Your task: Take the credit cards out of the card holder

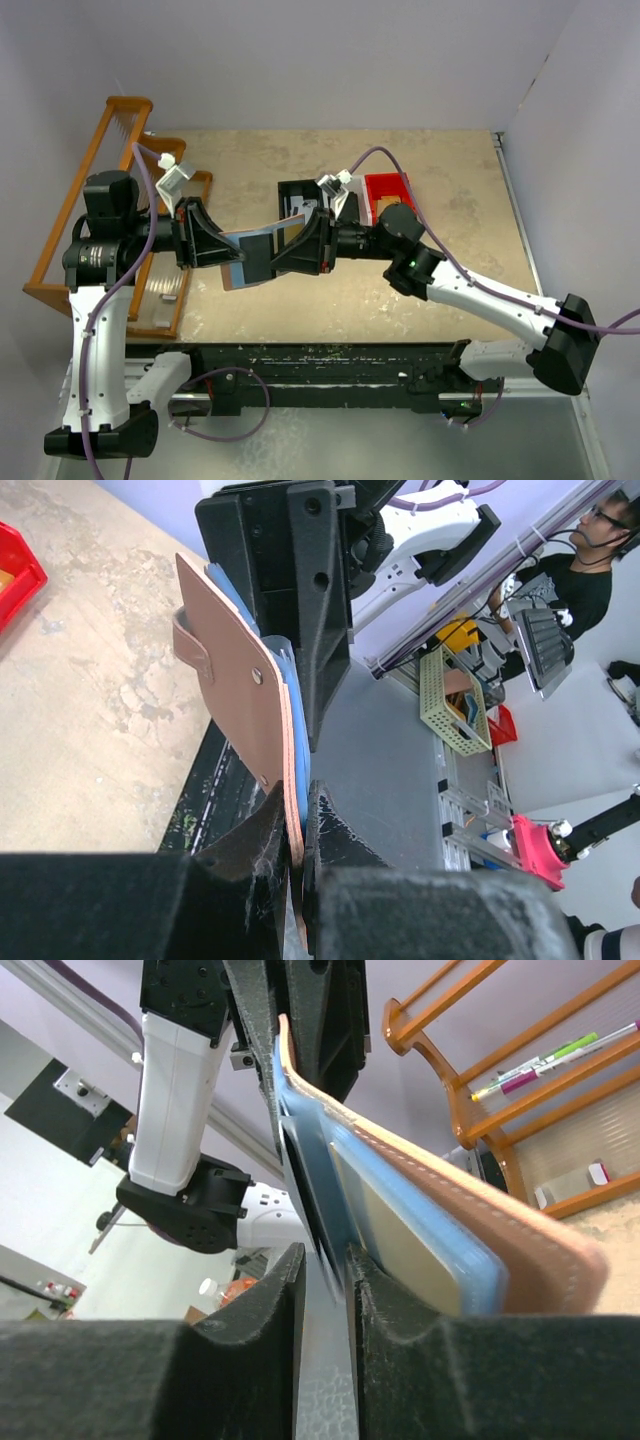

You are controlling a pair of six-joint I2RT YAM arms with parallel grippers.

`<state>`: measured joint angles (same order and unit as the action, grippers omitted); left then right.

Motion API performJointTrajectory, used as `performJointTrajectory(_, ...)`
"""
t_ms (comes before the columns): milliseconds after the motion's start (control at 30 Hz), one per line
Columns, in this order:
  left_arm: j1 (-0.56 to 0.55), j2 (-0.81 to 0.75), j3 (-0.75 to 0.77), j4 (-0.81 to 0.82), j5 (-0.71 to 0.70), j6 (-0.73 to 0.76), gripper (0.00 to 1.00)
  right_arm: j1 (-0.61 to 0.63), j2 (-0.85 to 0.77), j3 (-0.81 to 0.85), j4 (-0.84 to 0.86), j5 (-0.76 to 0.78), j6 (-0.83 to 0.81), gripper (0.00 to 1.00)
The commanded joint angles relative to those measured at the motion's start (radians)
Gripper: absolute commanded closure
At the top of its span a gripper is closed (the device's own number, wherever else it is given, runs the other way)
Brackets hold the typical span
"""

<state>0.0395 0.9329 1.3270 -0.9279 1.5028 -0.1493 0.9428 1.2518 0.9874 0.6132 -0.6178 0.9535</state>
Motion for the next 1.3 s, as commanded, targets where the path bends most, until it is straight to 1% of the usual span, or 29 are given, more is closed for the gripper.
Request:
performJointTrajectory(0, -0.004, -0.012, -0.008, 0.036, 0.051, -0.036, 0.97, 0.007, 0.017, 0.057, 0.092, 0.007, 0.008, 0.83)
performJointTrajectory(33, -0.005, -0.011, -0.013, 0.039, 0.049, -0.037, 0.96, 0.007, 0.019, 0.058, 0.1, 0.006, 0.011, 0.89)
performJointTrajectory(100, -0.005, -0.01, -0.019, 0.039, 0.054, -0.038, 0.91, 0.007, 0.019, 0.055, 0.114, 0.001, 0.015, 1.0)
performJointTrajectory(200, -0.004, -0.016, -0.021, 0.038, 0.073, -0.037, 0.86, 0.006, 0.007, 0.04, 0.126, 0.007, 0.017, 1.0)
performJointTrajectory(367, -0.004, -0.034, -0.036, 0.039, 0.107, -0.023, 0.7, 0.006, 0.008, 0.033, 0.164, 0.017, 0.041, 1.0)
performJointTrajectory(467, -0.005, -0.044, -0.06, 0.037, 0.117, -0.021, 0.66, 0.007, 0.014, 0.03, 0.179, 0.02, 0.054, 1.0)
performJointTrajectory(567, -0.004, -0.049, -0.074, 0.036, 0.124, -0.02, 0.67, 0.007, 0.02, 0.028, 0.189, 0.023, 0.063, 1.0)
performJointTrajectory(700, -0.004, -0.042, -0.052, 0.033, 0.142, -0.018, 0.77, 0.007, 0.019, 0.028, 0.179, 0.025, 0.062, 1.0)
performJointTrajectory(833, -0.004, -0.032, -0.016, 0.004, 0.167, 0.006, 0.8, 0.007, -0.01, 0.028, 0.11, 0.019, 0.038, 1.0)
performJointTrajectory(900, -0.003, -0.024, -0.001, -0.027, 0.183, 0.043, 0.81, 0.007, -0.029, -0.022, 0.108, 0.018, 0.046, 1.0)
performJointTrajectory(967, -0.004, -0.016, 0.01, -0.068, 0.196, 0.083, 0.81, 0.006, -0.05, -0.033, 0.104, 0.032, 0.043, 1.0)
performJointTrajectory(1100, -0.005, 0.008, 0.036, -0.151, 0.2, 0.161, 0.83, 0.005, -0.064, -0.032, 0.087, 0.039, 0.034, 1.0)
performJointTrajectory(1267, -0.004, 0.024, 0.047, -0.212, 0.199, 0.218, 0.89, 0.004, -0.066, -0.03, 0.084, 0.031, 0.03, 1.0)
